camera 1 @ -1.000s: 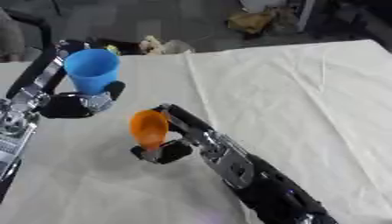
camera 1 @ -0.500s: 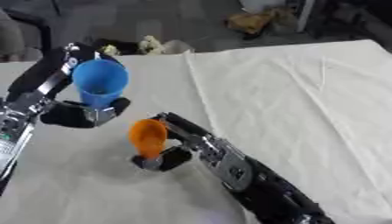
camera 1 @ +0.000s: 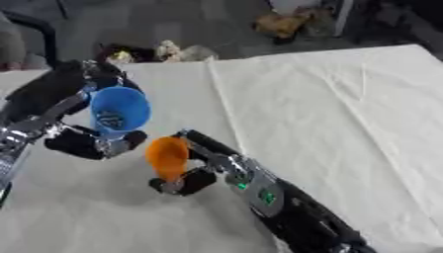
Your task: Pour the contents of one cup into another cup.
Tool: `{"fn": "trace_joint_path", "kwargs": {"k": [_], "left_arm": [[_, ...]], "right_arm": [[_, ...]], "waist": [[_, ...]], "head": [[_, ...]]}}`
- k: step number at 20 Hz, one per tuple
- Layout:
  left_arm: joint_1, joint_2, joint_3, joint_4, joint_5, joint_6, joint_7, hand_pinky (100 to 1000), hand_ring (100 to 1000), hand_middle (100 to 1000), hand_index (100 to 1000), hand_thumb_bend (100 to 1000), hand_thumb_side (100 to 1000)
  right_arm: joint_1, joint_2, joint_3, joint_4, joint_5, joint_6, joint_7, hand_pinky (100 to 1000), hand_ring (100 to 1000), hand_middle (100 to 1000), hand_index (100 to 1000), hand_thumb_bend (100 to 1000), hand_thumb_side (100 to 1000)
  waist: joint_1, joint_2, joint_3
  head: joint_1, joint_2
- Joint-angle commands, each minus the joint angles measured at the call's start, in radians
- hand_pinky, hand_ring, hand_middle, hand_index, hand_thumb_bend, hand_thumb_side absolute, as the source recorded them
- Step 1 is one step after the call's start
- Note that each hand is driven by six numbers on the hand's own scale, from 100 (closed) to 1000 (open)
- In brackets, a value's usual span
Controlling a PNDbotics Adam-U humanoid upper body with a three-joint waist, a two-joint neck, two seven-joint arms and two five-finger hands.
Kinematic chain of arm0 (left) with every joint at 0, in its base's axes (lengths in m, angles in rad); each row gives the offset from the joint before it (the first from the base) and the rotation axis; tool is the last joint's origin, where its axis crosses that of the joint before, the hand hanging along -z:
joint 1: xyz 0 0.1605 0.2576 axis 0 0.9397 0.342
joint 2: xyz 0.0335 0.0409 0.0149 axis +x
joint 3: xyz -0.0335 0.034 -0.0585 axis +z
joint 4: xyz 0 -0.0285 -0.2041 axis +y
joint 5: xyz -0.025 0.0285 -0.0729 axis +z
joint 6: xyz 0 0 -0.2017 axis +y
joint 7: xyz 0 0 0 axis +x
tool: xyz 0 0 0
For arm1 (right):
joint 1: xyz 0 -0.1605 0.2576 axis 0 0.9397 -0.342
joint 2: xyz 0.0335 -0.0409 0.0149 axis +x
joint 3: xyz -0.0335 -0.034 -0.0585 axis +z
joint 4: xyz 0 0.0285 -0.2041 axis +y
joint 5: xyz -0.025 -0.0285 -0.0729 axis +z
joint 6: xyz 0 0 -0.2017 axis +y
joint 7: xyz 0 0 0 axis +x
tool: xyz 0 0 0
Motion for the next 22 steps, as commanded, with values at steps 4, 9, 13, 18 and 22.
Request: {"fn": "trace_joint_path", "kwargs": {"k": [4,9,13,18,22], "left_arm": [[-0.040,0.041,-0.015,-0.004,-0.087,-0.054,-0.005,429,256,224,648,100,100],[-0.057,0.040,-0.029,-0.001,-0.152,-0.086,-0.009,432,255,226,646,158,100],[-0.069,0.042,-0.039,0.002,-0.207,-0.108,-0.014,433,253,226,646,204,100],[-0.086,0.051,-0.054,-0.007,-0.277,-0.141,-0.007,429,247,224,644,272,100],[-0.095,0.060,-0.064,-0.015,-0.326,-0.164,0.000,420,245,224,639,304,100]], "right_arm": [[-0.016,0.007,0.000,-0.009,0.006,-0.006,0.007,698,764,252,387,100,273],[-0.018,0.009,0.001,-0.009,0.007,-0.006,0.012,699,765,252,388,100,277],[-0.020,0.011,0.003,-0.009,0.007,-0.006,0.015,699,765,252,388,100,275],[-0.020,0.012,0.003,-0.008,0.008,-0.007,0.016,700,766,252,388,100,272],[-0.020,0.013,0.004,-0.008,0.008,-0.007,0.016,699,766,252,388,100,271]], "waist": [[0.003,-0.022,-0.004],[0.001,-0.023,-0.008],[-0.001,-0.023,-0.010],[-0.001,-0.025,-0.011],[0.000,-0.025,-0.011]], "head": [[-0.003,-0.002],[-0.002,-0.001],[-0.001,-0.002],[-0.001,-0.004],[0.000,-0.005]]}}
